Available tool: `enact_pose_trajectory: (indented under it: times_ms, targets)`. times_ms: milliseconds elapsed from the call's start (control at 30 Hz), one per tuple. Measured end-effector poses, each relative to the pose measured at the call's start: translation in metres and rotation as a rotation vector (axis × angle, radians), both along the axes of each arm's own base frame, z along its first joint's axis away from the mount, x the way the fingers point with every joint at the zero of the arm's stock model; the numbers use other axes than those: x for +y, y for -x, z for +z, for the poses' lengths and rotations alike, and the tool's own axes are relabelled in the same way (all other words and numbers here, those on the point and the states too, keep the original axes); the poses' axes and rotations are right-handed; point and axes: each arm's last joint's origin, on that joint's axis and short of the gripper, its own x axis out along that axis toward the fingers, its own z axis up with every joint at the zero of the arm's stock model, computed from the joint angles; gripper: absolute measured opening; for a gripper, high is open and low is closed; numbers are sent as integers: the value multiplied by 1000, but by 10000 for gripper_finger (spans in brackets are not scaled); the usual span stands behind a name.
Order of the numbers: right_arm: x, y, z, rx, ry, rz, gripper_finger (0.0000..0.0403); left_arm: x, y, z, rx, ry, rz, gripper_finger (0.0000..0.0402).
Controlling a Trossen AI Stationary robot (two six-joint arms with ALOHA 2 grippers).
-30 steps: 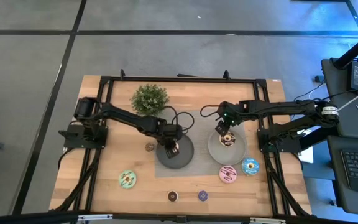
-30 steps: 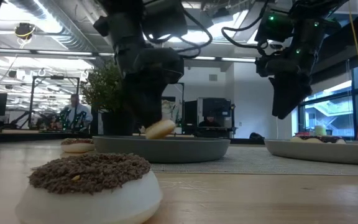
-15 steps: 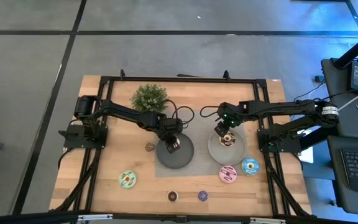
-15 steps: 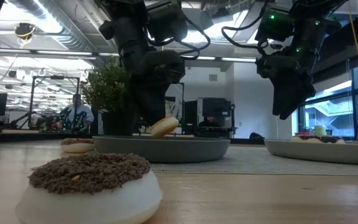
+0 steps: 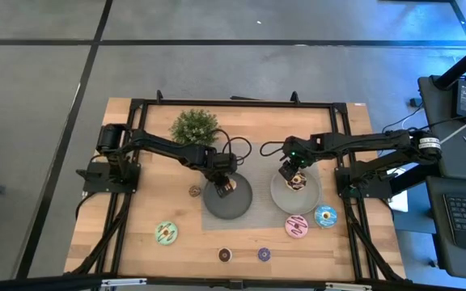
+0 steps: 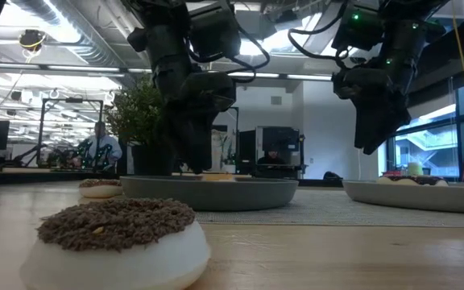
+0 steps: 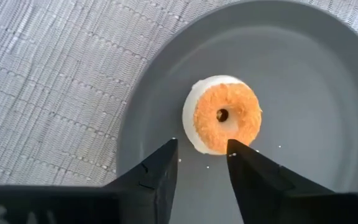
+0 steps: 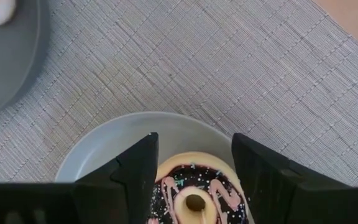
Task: Pick & Place donuts
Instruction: Put the large blue donut on the light gray plate
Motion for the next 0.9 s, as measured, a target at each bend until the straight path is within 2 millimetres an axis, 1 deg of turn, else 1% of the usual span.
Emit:
enact_pose_trajectory:
  times_ms: [133, 200, 367, 533, 700, 833, 900]
  targets:
    - [0, 0, 0, -1, -1, -4, 207, 0, 0, 0, 1, 8, 4, 160]
    - [0, 1, 3, -13, -8, -11, 207, 0, 2, 3, 5, 12, 3, 167]
    - [10, 14, 23, -118, -105, -36, 207, 0, 8, 28, -70, -11, 13, 170]
    - [33, 38, 41, -152, -202, -68, 207, 2, 14, 53, -173, -62, 23, 167]
    - [62, 47, 56, -154, -282, 14, 207, 3, 11, 70, -298, -133, -9, 169]
    - [82, 47, 76, -65, -274, 31, 207, 3, 6, 77, -384, -167, -40, 167]
    - [91, 49, 84, 38, -271, -9, 207, 3, 3, 80, -420, -180, -52, 165]
